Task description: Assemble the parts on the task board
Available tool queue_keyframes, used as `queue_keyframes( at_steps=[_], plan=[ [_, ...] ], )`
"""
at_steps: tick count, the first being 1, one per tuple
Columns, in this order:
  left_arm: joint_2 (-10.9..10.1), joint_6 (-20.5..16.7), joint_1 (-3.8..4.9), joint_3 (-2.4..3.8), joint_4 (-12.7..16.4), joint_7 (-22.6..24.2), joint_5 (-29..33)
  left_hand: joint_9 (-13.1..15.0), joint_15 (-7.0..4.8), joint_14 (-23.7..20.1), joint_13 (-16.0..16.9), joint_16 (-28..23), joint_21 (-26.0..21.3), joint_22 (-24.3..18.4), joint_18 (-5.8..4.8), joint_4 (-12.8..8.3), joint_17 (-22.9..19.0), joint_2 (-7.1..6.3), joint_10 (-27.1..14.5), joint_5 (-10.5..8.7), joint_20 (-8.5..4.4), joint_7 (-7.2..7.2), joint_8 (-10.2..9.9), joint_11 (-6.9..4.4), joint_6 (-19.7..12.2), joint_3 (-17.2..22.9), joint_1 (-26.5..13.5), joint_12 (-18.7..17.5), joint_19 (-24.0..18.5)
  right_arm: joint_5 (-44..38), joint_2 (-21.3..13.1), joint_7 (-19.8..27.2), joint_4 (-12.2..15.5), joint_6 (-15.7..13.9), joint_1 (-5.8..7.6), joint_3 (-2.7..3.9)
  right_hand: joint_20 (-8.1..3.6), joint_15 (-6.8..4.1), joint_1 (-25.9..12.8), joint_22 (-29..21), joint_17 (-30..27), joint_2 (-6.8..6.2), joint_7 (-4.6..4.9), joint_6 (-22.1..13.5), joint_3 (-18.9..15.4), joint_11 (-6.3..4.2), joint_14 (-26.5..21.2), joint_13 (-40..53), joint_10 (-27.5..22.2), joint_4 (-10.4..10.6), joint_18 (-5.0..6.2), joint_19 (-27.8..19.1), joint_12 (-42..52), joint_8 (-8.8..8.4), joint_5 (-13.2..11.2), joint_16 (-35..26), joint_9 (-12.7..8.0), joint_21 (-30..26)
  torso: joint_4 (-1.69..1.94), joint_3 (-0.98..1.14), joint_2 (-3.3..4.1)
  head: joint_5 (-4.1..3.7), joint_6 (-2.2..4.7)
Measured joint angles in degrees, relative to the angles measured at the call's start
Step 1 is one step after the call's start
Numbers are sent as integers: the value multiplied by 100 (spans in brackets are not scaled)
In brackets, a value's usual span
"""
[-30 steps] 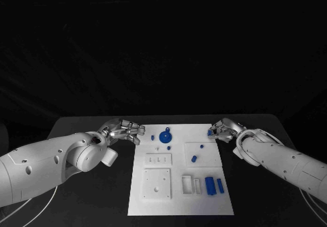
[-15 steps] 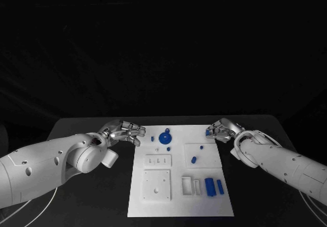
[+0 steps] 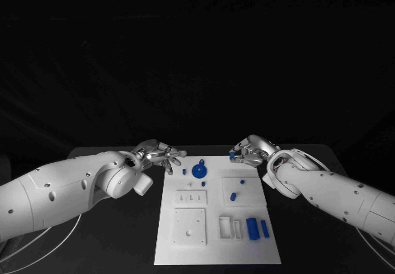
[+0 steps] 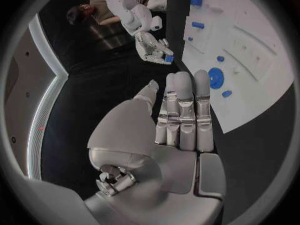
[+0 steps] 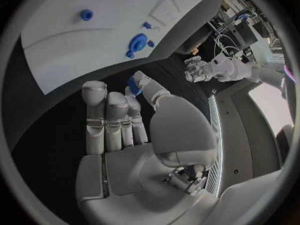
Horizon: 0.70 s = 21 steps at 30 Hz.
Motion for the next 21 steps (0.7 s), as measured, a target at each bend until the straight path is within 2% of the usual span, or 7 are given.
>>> queue_keyframes(
  at_steps=[2, 4, 7, 11, 12, 16, 21],
  plan=[
    [95, 21, 52, 1, -93, -118, -74, 168, -54, -54, 146, 309, 225, 176, -1, -31, 216, -44, -4, 616, -61, -56, 0, -67, 158, 31, -177, 215, -61, -111, 50, -167, 133, 64, 33, 2, 0, 0, 0, 0, 9, 0, 0, 0, 0, 0, 0, 0, 0, 0, 0, 0, 0, -1, 0, 0, 0, 0, -7, -4, -31, 34, -4],
    [179, 54, 88, 1, -180, -214, -138, 413, -73, -109, 242, 468, 336, 301, 0, -64, 334, -95, -8, 816, -81, -113, 0, -71, 235, 64, -391, 287, -121, -202, 98, -305, 223, 115, 44, 2, 0, 0, 0, 0, 17, 0, 0, 0, -6, 1, 0, 0, 0, -6, 0, 0, 0, -3, -30, 0, 0, 0, -14, -8, -55, 67, -7],
    [321, 116, 130, 1, -321, -367, -235, 841, -53, -187, 316, 527, 333, 407, 0, -74, 385, -188, -7, 825, -48, -150, 0, -71, 272, 114, -663, 246, -173, -336, 220, -512, 353, 188, 56, 1, 0, 0, 1, 0, 17, -1, -1, 1, -7, 9, 0, 0, 9, -7, 0, 0, 0, -20, -39, 0, 0, 0, -20, -15, -93, 98, -21],
    [445, 174, 151, 1, -442, -540, -357, 1437, -53, -187, 403, 527, 211, 515, 0, 26, 379, -319, -7, 765, -49, -150, 0, -71, 272, 214, -794, 185, -172, -468, 399, -712, 432, 247, 70, 0, 0, 1, 1, 0, 17, -1, -2, 1, -6, 9, 0, 0, 9, -7, 0, 0, 0, -20, -3, 0, 0, 0, -26, -19, -126, 113, -33],
    [479, 179, 153, -1, -471, -589, -393, 1685, -53, -187, 435, 527, 176, 561, 0, 60, 378, -348, -7, 765, -48, -150, 0, -71, 271, 230, -823, 185, -173, -499, 450, -763, 444, 257, 70, 0, 0, 0, 1, 0, 17, -2, -2, 1, -2, 9, 0, -1, 9, -2, 0, 0, 0, -23, 6, 0, 0, 0, -29, -21, -132, 118, -40],
    [586, 175, 156, -5, -538, -725, -527, 2410, -53, -187, 490, 527, 105, 693, 0, 96, 382, -368, -7, 765, -48, -187, 0, -71, 266, 252, -803, 185, -172, -595, 596, -904, 478, 278, 70, -2, 0, 1, 2, 0, 17, -2, -2, 1, 11, 10, 0, -1, 8, 10, 0, 0, 0, -17, 6, 0, 0, 0, -29, -29, -149, 126, -51],
    [658, 149, 158, -6, -593, -878, -695, 2928, -53, -187, 531, 527, 3, 854, 0, 250, 385, -480, -8, 729, -70, -218, 0, -71, 235, 294, -846, 185, -151, -692, 714, -1043, 515, 285, 74, -3, 1, 1, -36, 0, 31, -40, -3, 1, 11, 10, 0, -1, 9, 11, 0, 0, 0, 5, 6, 0, 0, 0, -23, -32, -157, 138, -66]
  ],
)
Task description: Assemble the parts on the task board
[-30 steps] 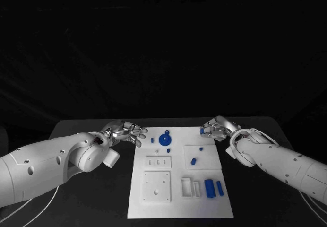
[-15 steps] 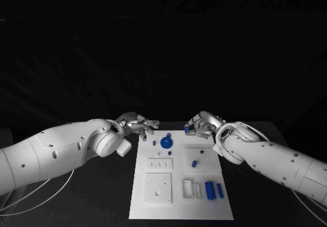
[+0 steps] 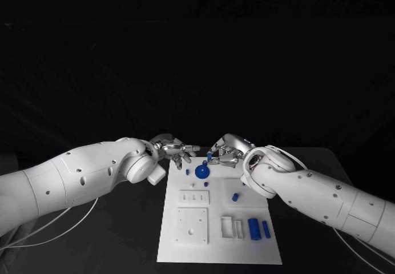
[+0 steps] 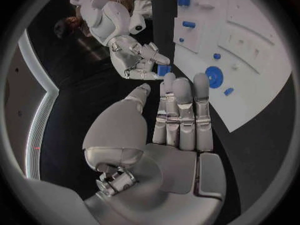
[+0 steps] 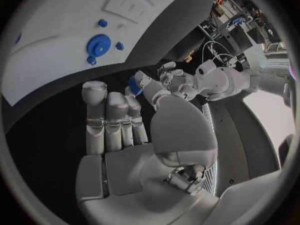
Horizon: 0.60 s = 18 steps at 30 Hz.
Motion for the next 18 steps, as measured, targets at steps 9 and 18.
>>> queue_keyframes(
  at_steps=[9, 18],
  plan=[
    [120, -31, 1, -1, -33, -319, -352, 176, 20, -21, 20, -46, -235, 257, 0, 228, -47, -136, 0, -99, 21, 28, 0, 0, -69, 26, 32, -112, 22, -113, 180, -172, 23, 9, 8, -7, 0, 0, 0, 0, 0, 0, -1, 0, -8, 1, 0, -1, 0, 24, 0, 0, 0, 0, 9, 0, 0, 0, -7, -1, 3, 27, -9],
    [196, -22, 1, -2, -49, -587, -659, 145, 22, -22, 17, -67, -431, 447, 0, 300, -88, -185, -1, -232, 42, 64, 0, 1, -105, 17, 38, -177, 104, -176, 264, -254, 27, 31, 23, -24, 0, 1, 1, 0, -1, -1, -10, -10, 0, 1, 0, -1, 0, 33, 1, 0, 0, -2, 23, 0, 0, 0, -4, 0, 3, 36, -9]
  ],
)
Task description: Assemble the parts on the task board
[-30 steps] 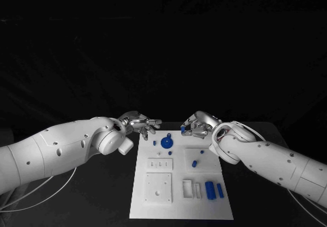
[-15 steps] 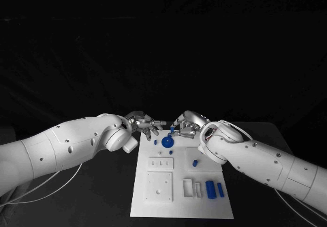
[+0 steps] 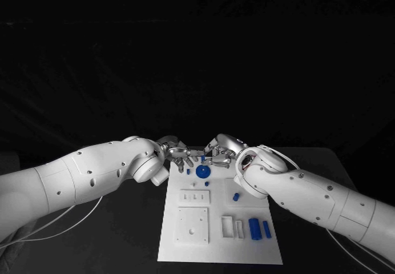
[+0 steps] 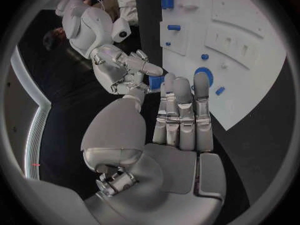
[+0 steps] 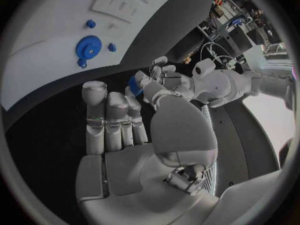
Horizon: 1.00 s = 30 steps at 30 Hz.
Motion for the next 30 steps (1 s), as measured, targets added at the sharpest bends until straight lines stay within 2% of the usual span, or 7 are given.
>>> queue_keyframes(
  at_steps=[8, 14, 23, 30],
  plan=[
    [34, 24, 0, -1, -21, -175, -169, -53, 0, 0, 5, 3, -160, 241, 0, 0, 2, 0, 0, -18, 0, -6, 0, 0, -35, 0, 0, -22, 64, -36, 46, -41, 4, 30, 8, -21, 0, 0, 0, 0, 12, 0, -1, -1, -16, 0, 0, 0, 0, 16, 0, 0, 0, -3, 0, 0, 0, 0, 1, -1, 3, 8, 3],
    [81, 89, 0, -1, -28, -256, -248, -125, 0, 0, 5, 108, -232, 398, 1, 0, 48, 0, 0, -250, -10, 3, 0, 0, -43, 0, 0, -52, 92, -84, 91, -61, 8, 70, 20, -83, 0, 0, 0, 0, 12, 0, -1, -1, -16, 1, 0, -1, 0, 16, -1, 0, 0, -23, -1, 0, 0, 0, 1, 2, 3, 10, 5],
    [108, 204, -1, -3, -32, -332, -323, -183, 0, 0, 28, 135, -344, 548, 0, -13, 60, 0, 0, -250, -10, 4, 0, 0, -43, -13, 0, -52, 92, -162, 142, -107, -47, 112, 64, -138, 0, 1, 0, 0, 12, -1, -11, -10, -17, 2, 0, 5, 0, 15, 0, 0, 0, -21, -1, 0, 0, 0, 4, 8, 3, 24, -1],
    [117, 272, -2, -3, -32, -374, -352, -206, 0, 0, 14, 179, -478, 723, 0, -268, 59, 207, 0, -222, -21, 4, 0, 0, -43, -61, 127, -52, 143, -203, 163, -143, -65, 137, 77, -160, 1, 1, 8, 0, 11, -9, -12, -10, -18, 9, 0, 4, 7, 14, 0, 0, 0, 2, 1, 0, 0, 0, 1, 9, 3, 33, -5]
  ],
)
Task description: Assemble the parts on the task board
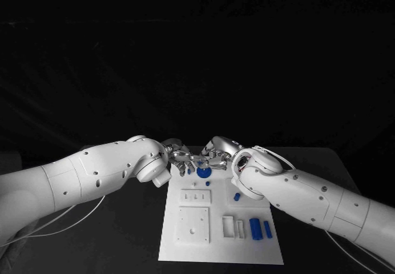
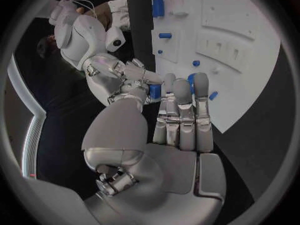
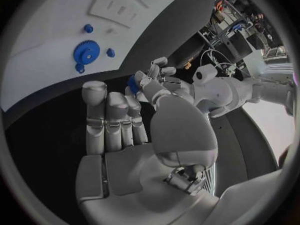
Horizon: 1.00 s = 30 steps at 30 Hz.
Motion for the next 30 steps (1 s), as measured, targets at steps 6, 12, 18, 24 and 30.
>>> queue_keyframes(
  at_steps=[6, 12, 18, 24, 30],
  plan=[
    [3, 31, 0, 1, 1, -17, -11, -30, -21, -20, -57, 17, -76, 117, 1, -326, 0, 234, 0, 347, 20, -10, 0, 0, -51, -3, 103, -52, 20, -20, 4, -16, 8, 31, 1, -5, 0, 0, 0, 0, 0, -31, -15, 15, 0, 1, 0, 0, 1, -1, 0, 0, 0, 0, 29, 0, 0, 0, -3, -1, 2, 2, -5],
    [11, 32, 0, 2, 3, -7, -12, -39, -20, -20, -116, 17, -121, 193, 0, -582, -1, 402, -1, 664, 20, -20, -1, 1, -104, 240, 143, -104, 20, -42, 9, -31, 11, 78, 2, -7, 0, 0, 1, 0, -1, -31, -16, 15, -17, 1, 0, 4, 2, 15, 0, 0, 0, -1, 32, 0, 0, 0, -4, -3, 5, 8, -5],
    [37, 30, -10, 2, -15, 5, -5, 38, 1, -40, -179, 43, -187, 293, 0, -792, -1, 529, -3, 767, 20, -12, -23, 5, -136, 449, 30, -138, 20, -67, 9, -55, 12, 108, 3, -7, 0, 0, 7, 0, -1, -38, -24, 7, -17, 1, 0, 4, 1, 15, 0, 0, 0, -3, 32, 0, 0, 0, -8, -2, 4, 11, -12],
    [73, 44, -29, 1, -49, 9, 10, 107, 1, -40, -225, 89, -254, 413, 1, -875, 7, 592, -21, 1124, 0, 9, -37, 22, -178, 531, -33, -166, 41, -85, 4, -92, 22, 128, 0, -11, 0, 0, 7, 0, 2, -38, -6, 28, -17, 2, 0, 4, 2, 14, 1, 0, 0, -18, 32, 0, 0, 0, -7, 0, 3, 9, -15],
    [87, 71, -39, -4, -65, 7, 21, 210, 2, -40, -257, 96, -255, 514, 0, -909, 7, 617, -22, 1463, 0, 43, -5, 23, -223, 550, -57, -166, 41, -95, 1, -115, 40, 139, -4, -16, 0, 1, 7, 0, 6, -38, -6, 28, -24, 2, 0, 3, 2, 7, 0, 0, 0, -25, 32, 0, 1, 0, -4, 0, 2, 9, -25]
  ],
)
